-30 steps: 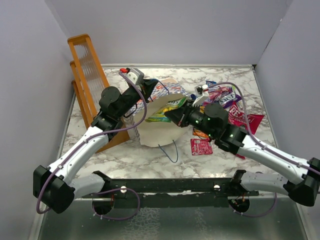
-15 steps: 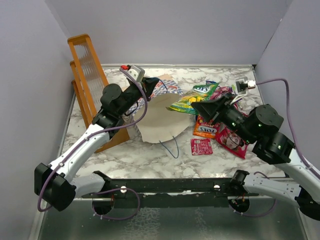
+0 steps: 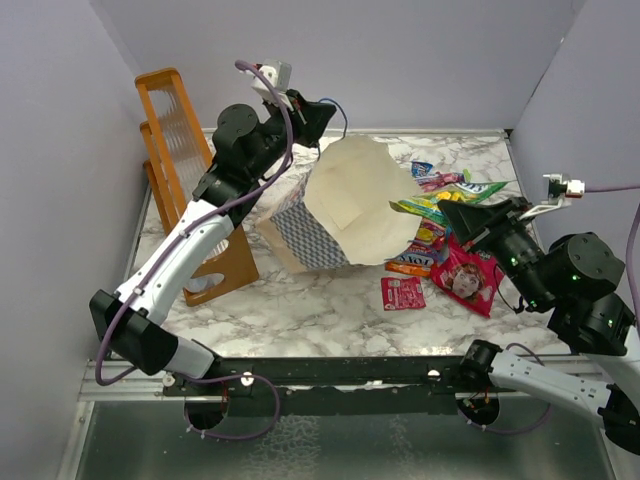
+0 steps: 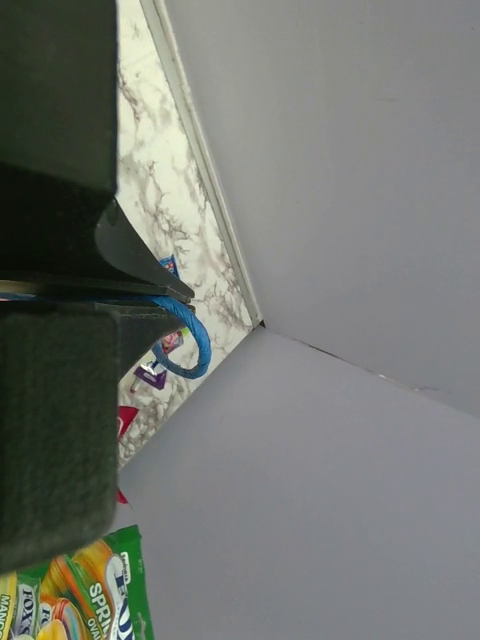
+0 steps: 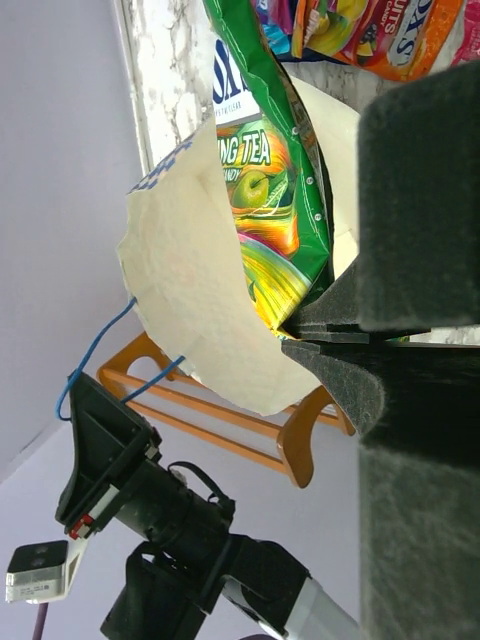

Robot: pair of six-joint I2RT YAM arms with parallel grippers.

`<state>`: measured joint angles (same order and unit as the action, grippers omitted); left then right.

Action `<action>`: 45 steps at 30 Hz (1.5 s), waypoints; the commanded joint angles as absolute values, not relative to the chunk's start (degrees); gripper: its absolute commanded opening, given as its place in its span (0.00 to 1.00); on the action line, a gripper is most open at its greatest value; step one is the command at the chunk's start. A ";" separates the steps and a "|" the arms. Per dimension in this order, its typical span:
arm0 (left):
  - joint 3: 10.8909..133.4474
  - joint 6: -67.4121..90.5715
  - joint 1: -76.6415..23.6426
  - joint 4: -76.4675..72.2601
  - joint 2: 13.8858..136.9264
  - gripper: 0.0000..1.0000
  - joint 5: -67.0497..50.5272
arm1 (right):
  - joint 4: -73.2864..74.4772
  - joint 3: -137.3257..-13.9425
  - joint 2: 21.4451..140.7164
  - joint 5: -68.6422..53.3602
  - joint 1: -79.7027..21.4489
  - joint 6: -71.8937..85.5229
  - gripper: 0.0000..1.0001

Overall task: Take the snacks out of the paper bag
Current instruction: Adjust the paper bag at the center of the board, then place the snack at the center of the board.

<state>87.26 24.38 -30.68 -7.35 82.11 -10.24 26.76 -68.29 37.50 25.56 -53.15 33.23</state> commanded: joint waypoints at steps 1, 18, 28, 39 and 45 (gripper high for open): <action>85.05 23.46 -29.37 -6.17 80.02 0.02 -5.15 | 27.65 -67.71 37.26 27.44 -53.17 34.03 0.01; 72.48 10.09 -19.43 -5.25 73.01 0.17 0.96 | 27.51 -70.17 40.09 27.08 -53.17 32.81 0.01; 70.74 11.66 -14.57 -7.51 69.91 0.13 -1.80 | 24.69 -73.10 41.08 32.25 -53.17 29.01 0.01; 70.45 13.82 -13.16 -10.59 69.09 0.42 -15.99 | 36.18 -83.88 50.67 51.65 -53.17 22.27 0.01; 71.80 12.51 -12.94 -8.33 67.46 0.54 -16.20 | 60.51 -82.95 52.28 57.42 -53.17 40.32 0.01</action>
